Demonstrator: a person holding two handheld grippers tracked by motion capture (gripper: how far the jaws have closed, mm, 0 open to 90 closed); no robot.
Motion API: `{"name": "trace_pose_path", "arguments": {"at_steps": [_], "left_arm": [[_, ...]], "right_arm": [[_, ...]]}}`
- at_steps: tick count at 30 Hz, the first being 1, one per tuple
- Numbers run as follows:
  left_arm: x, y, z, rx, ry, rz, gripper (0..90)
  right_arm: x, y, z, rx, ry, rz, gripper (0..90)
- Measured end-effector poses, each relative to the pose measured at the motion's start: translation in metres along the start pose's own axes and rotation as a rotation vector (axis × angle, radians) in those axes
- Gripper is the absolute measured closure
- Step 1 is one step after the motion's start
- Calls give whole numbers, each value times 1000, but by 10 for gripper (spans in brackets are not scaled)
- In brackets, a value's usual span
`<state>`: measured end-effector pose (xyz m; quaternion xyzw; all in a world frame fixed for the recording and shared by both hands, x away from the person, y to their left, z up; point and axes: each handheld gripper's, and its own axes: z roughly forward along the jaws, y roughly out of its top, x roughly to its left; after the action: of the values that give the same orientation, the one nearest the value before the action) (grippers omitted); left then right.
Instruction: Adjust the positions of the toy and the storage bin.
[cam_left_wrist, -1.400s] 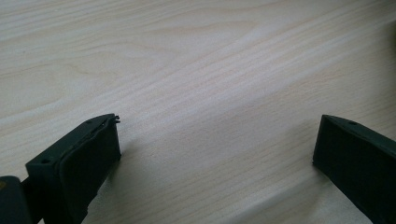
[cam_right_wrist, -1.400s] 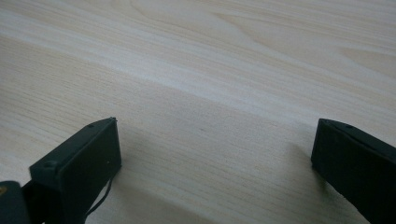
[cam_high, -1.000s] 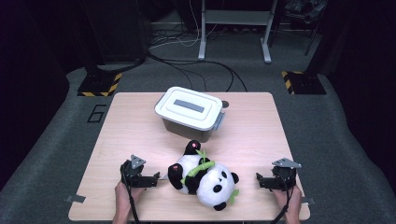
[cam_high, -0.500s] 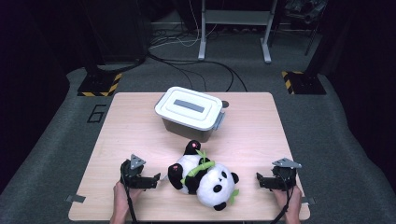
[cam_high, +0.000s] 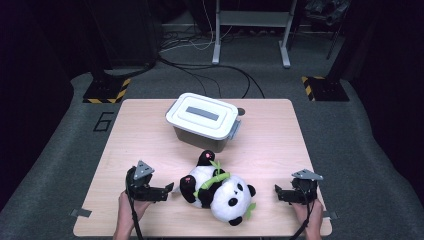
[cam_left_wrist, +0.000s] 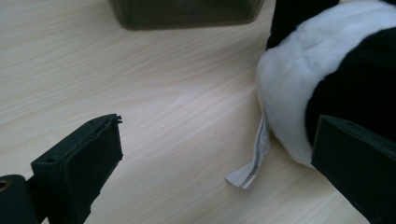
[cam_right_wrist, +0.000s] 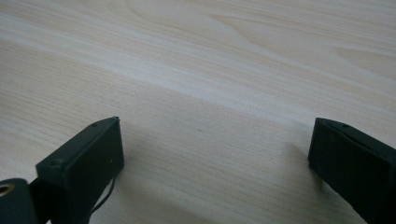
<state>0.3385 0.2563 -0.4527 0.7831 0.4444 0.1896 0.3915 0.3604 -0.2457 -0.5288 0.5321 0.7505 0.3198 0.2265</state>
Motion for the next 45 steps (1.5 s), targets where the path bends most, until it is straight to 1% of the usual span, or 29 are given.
{"name": "trace_pose_path", "arguments": {"at_steps": [1, 4, 5, 6, 8, 10, 12, 13, 14, 16, 17, 19, 20, 21, 22, 23, 24, 25, 26, 27, 28, 29, 31, 32, 33, 36, 38, 42, 45], "left_arm": [[-3, 4, -4, -15, -2, 3, 16], [-5, 9, -8, -27, -10, 5, 16], [-7, 14, -11, -44, -18, 15, 16], [-9, 17, -12, -50, -20, 19, 16], [-13, 22, -15, -58, -42, 26, 16], [-15, 24, -15, -62, -48, 32, 16], [-21, 28, -16, -65, -60, 54, 15], [-24, 30, -16, -61, -72, 63, 15], [-30, 33, -12, -64, -91, 75, 14], [-37, 34, -6, -58, -114, 77, 11], [-37, 34, -6, -58, -114, 77, 11], [-44, 33, 3, -43, -143, 78, 11], [-50, 30, 12, -26, -164, 85, 26], [-50, 30, 12, -26, -164, 85, 48], [-54, 25, 21, -22, -193, 88, 89], [-54, 22, 23, -31, -207, 78, 144], [-54, 20, 25, -35, -208, 68, 223], [-54, 20, 25, -35, -208, 68, 332], [-53, 17, 27, -34, -227, 63, 368], [-53, 14, 29, -47, -249, 44, 368], [-52, 10, 30, -76, -258, 46, 452], [-52, 10, 30, -76, -258, 46, 480], [-52, 8, 29, -91, -255, 57, 539], [-53, 7, 29, -100, -251, 58, 539], [-53, 6, 29, -112, -245, 72, 585], [-53, 7, 28, -123, -245, 85, 628], [-54, 7, 28, -130, -253, 76, 644], [-52, 7, 26, -150, -245, 76, 660], [-49, 7, 25, -153, -242, 74, 670]], "right_arm": [[0, 0, 0, 0, 0, 1, 25], [0, 0, 0, 0, 0, 0, 25], [0, 0, 0, 0, 0, 1, 25], [0, 0, 0, 0, 0, 1, 25], [0, 0, 0, 0, 0, 1, 25], [0, 0, 0, 0, 0, 1, 25], [0, 0, 0, 0, 0, 0, 25], [0, 0, 0, 0, 0, 0, 25], [0, 0, 0, 0, 0, 1, 25], [0, 0, 0, 0, 0, 0, 25], [0, 0, 0, 0, 0, 0, 25], [0, 0, 0, 0, 0, 1, 26], [0, 0, 0, 0, -1, 2, 27], [0, 0, 0, 0, -1, 2, 27], [0, 0, 0, -1, -1, 1, 27], [0, 0, 0, -1, -1, 1, 27], [0, 0, 0, -1, -1, 1, 28], [0, 0, 0, -2, -1, 1, 28], [0, 0, 0, -1, -1, 1, 28], [0, 0, 0, -1, -1, 1, 28], [0, 0, 0, -1, -2, 2, 29], [0, 0, 0, -1, -2, 2, 29], [0, 0, 0, -1, -1, 2, 29], [0, 0, 0, -2, -2, 1, 29], [0, 0, 0, -2, -2, 2, 29], [0, 0, 0, -1, -2, 1, 29], [0, 0, 0, -3, -1, -1, 30], [0, 0, 0, -4, -1, -1, 31], [-1, 0, 0, -4, -1, -1, 31]]}}
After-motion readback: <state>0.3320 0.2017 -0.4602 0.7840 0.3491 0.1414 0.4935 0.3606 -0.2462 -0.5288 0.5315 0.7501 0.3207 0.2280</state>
